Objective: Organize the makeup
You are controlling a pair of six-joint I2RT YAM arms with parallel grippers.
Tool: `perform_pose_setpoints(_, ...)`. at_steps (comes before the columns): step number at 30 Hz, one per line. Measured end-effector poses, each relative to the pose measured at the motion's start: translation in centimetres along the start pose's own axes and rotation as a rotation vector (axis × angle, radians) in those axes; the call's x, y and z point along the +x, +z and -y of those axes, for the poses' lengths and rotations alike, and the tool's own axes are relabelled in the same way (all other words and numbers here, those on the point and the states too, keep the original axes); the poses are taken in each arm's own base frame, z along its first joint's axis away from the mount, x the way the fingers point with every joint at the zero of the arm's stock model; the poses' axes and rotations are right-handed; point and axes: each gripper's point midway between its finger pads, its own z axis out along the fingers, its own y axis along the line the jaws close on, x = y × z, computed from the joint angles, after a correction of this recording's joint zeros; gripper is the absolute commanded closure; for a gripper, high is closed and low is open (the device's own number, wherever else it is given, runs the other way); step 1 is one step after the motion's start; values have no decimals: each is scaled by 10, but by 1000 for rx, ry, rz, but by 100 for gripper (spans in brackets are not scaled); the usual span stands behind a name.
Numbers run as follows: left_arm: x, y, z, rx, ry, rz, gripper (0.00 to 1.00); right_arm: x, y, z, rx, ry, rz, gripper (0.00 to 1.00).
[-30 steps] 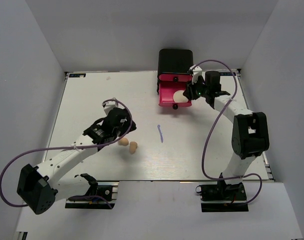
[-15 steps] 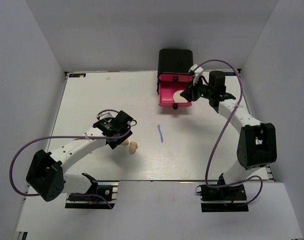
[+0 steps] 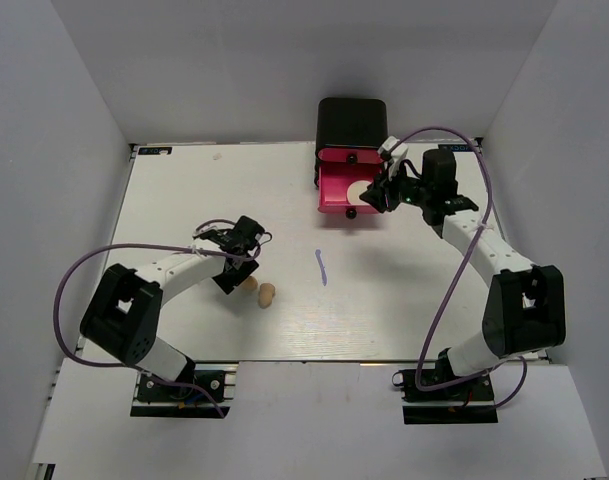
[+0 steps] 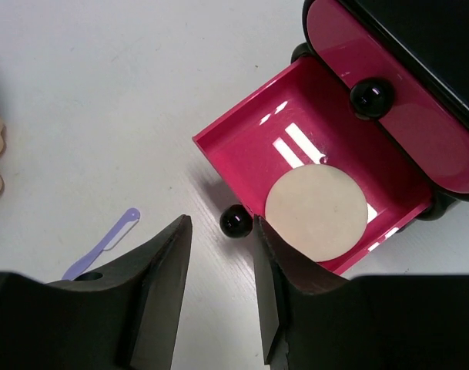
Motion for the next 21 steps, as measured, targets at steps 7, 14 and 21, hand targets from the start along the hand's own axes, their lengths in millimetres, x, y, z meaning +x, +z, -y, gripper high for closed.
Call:
perform_pose_setpoints(7,-1,8,8,25,8,-17,63,5,-5,-7,-11,2,-5,57)
perform_pose_setpoints(14,-7,-6,26,117,85,-7,80,7,-12,-19,-44,3,-4,59)
perform_pose_setpoints(21,-63,-80,132,544,159,154,82,4,-24,-34,-63,-5,20,75)
